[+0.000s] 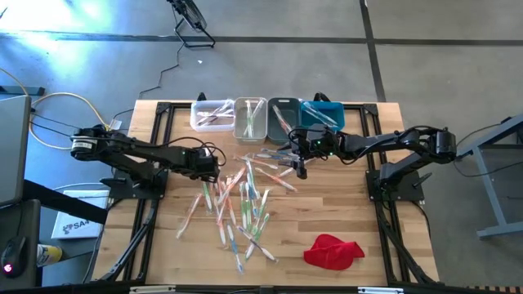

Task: Pick & Place Toothbrushes
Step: Put the green toothbrush into the gray bin

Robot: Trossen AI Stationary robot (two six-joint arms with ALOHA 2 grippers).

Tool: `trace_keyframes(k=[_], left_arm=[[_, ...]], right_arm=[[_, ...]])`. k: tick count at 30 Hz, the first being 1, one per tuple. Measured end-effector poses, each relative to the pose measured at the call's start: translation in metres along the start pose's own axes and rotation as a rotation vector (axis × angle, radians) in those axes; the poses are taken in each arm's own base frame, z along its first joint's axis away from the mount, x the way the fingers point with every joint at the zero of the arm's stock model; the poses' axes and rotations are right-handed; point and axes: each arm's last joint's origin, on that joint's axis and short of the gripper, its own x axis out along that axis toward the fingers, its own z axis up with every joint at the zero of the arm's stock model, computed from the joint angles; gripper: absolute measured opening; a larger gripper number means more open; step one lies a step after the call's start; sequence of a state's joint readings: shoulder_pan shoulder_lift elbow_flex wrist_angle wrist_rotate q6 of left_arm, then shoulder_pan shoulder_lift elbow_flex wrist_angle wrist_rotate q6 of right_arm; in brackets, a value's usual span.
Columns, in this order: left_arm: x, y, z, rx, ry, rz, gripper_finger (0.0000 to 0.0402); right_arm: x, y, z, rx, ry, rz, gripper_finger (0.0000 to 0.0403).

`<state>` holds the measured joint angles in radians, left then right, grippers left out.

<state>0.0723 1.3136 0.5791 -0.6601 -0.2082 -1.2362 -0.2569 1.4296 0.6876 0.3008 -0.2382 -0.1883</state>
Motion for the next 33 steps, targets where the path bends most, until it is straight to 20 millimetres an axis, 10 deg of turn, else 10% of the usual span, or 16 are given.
trace_keyframes(k=[33], left_arm=[[-0.0003, -0.0011, -0.0004, -0.001, 0.021, -0.020, 0.0074]], right_arm=[[0.0000, 0.0000, -0.0001, 0.000, 0.001, 0.000, 0.0246]])
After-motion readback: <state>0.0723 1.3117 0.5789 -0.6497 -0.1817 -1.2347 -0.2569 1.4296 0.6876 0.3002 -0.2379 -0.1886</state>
